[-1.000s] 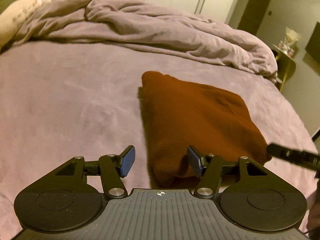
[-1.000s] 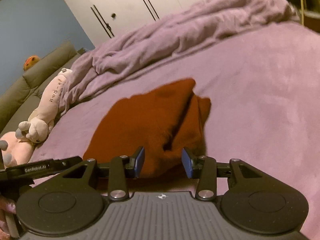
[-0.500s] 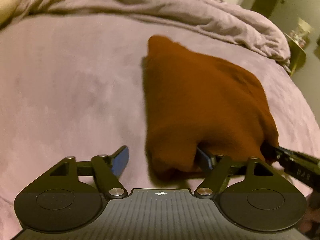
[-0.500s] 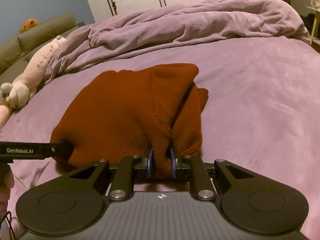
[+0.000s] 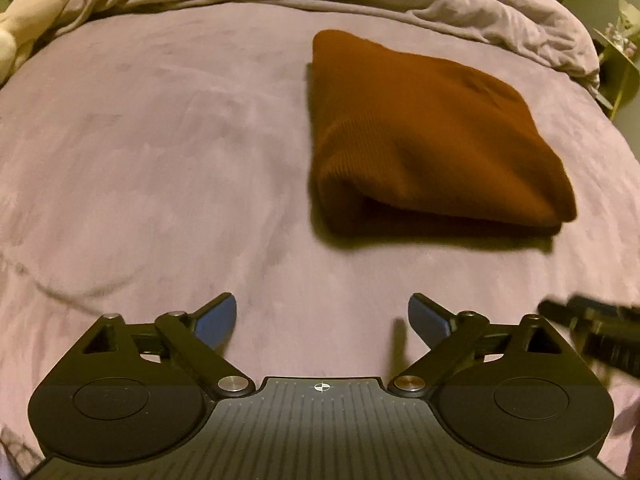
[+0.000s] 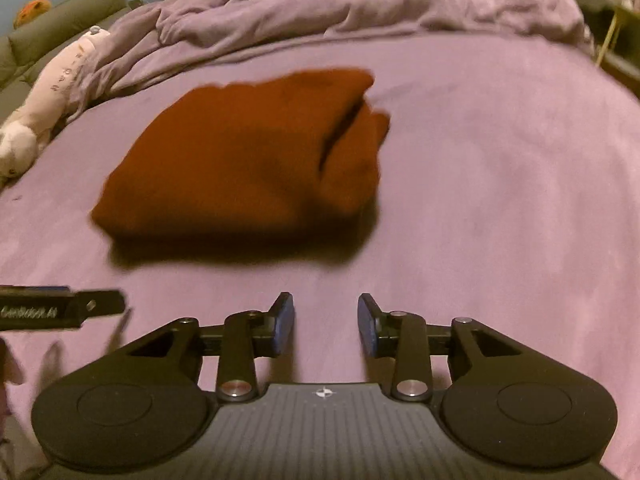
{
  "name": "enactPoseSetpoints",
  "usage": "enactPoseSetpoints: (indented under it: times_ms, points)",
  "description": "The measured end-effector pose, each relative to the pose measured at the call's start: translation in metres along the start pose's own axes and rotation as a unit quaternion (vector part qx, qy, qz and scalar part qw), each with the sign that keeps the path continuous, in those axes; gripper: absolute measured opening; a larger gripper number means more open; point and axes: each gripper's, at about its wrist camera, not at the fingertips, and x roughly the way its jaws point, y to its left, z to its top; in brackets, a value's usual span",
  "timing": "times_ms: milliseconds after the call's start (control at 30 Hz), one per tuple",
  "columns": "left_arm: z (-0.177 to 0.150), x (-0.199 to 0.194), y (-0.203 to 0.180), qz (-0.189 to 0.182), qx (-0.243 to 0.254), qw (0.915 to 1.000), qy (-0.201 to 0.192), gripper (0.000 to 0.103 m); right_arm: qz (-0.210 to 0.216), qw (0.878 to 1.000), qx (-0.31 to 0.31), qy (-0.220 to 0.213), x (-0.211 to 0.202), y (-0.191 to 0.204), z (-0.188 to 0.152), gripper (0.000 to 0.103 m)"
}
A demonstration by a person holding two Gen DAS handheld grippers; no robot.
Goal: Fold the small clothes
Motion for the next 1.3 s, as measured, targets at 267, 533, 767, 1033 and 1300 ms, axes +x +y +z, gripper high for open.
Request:
enactPoseSetpoints:
  times_ms: [267,533,767,1033,1300]
  points:
    - [0.011,-0.023,-0.007,0.03,0.01,0.9995,-0.004,0.101,0.004,0.999,-0.036,0.008,-0.034,0.028,0.003,0.099]
    - [0.025,-0.046,-0.017,0.035,0.044,0.9982,-0.017,0.102,-0.038,0.998,-0.029,0.05,-0.038,0.05,0.033,0.099]
    - [0.029,-0.049,-0.015,0.029,0.04,0.9987,-0.011,0.102,-0.046,0.998,-0.027,0.027,-0.051,0.057,0.049,0.099]
    - [0.03,-0.055,-0.018,0.04,0.046,0.9981,-0.011,0.102,-0.062,0.997,-0.025,0.029,-0.056,0.059,0.053,0.099]
    - [0.027,-0.056,-0.02,0.042,0.055,0.9976,-0.008,0.102,-0.075,0.996,-0.032,0.036,-0.057,0.061,0.052,0.099]
